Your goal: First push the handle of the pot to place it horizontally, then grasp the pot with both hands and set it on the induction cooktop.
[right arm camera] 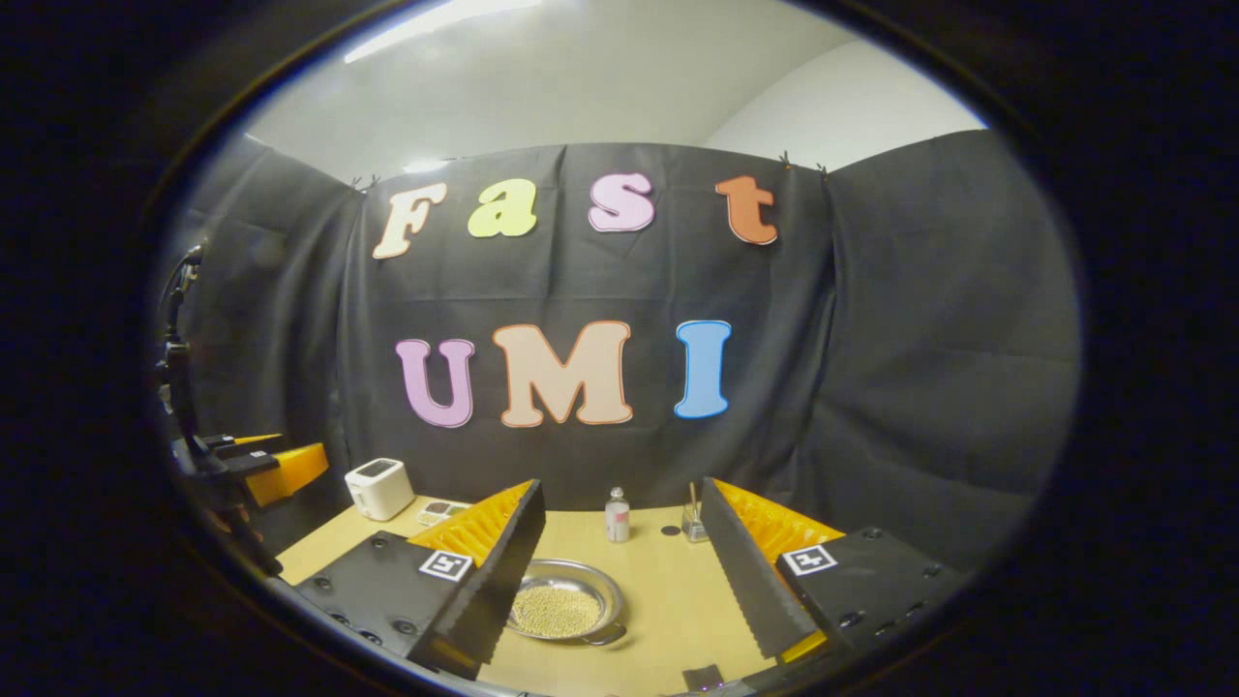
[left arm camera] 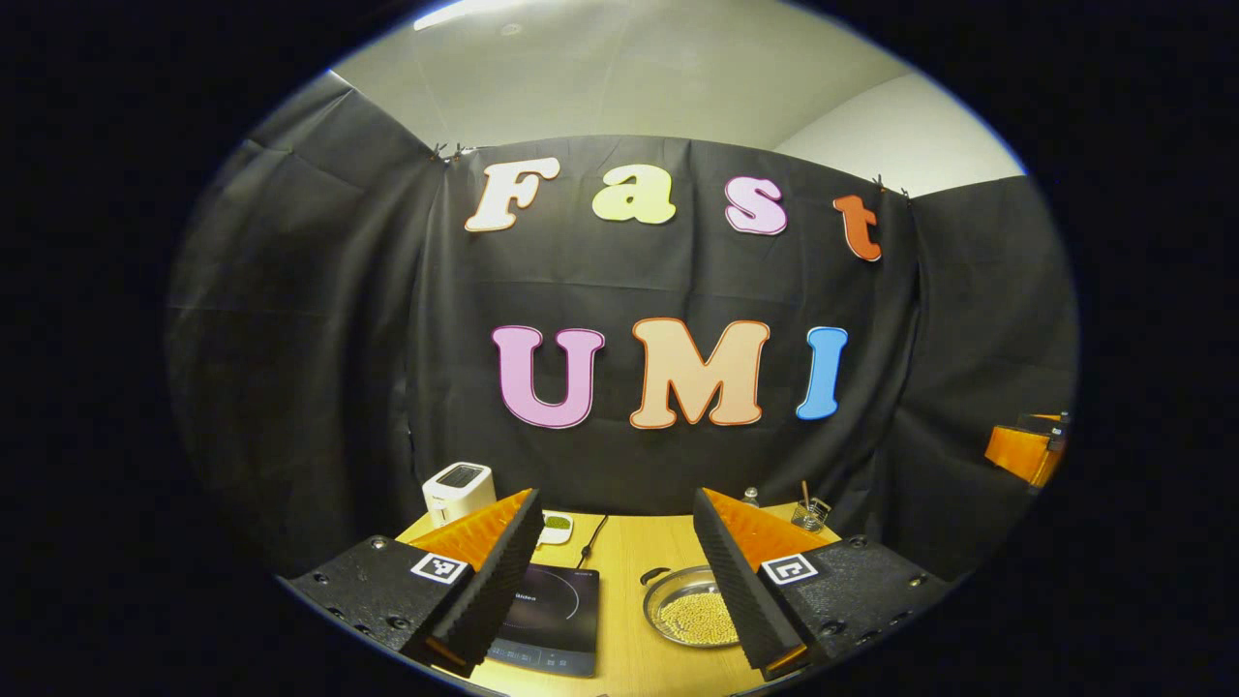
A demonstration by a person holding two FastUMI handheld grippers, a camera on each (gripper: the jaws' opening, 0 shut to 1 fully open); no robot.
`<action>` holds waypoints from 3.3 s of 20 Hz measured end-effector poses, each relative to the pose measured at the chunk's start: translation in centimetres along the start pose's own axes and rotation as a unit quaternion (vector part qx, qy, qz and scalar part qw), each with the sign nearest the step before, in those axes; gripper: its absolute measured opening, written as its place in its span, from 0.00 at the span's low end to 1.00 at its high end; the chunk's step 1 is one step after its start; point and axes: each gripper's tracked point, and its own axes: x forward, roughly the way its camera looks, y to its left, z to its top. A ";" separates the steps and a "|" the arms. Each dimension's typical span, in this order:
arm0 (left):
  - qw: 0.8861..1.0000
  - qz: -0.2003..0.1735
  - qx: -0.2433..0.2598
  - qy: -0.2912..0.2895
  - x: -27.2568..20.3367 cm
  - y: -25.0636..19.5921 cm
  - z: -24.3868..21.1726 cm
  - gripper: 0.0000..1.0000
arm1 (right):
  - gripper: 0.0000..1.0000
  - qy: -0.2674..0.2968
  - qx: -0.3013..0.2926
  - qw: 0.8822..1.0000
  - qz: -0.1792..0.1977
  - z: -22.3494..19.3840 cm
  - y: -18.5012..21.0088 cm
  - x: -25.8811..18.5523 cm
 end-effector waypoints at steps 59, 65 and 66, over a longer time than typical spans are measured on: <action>0.966 0.221 0.006 0.136 4.1 8.1 -10.2 0.93 | 0.13 0.579 0.081 0.802 0.121 -41.0 4.0 6.0; 0.961 0.236 -0.006 0.148 3.4 6.6 -11.1 0.93 | 0.13 0.634 0.119 0.750 0.145 -44.0 5.7 4.7; 0.959 0.240 -0.006 0.151 3.1 6.6 -11.4 0.92 | 0.13 0.640 0.123 0.745 0.142 -44.5 5.9 4.8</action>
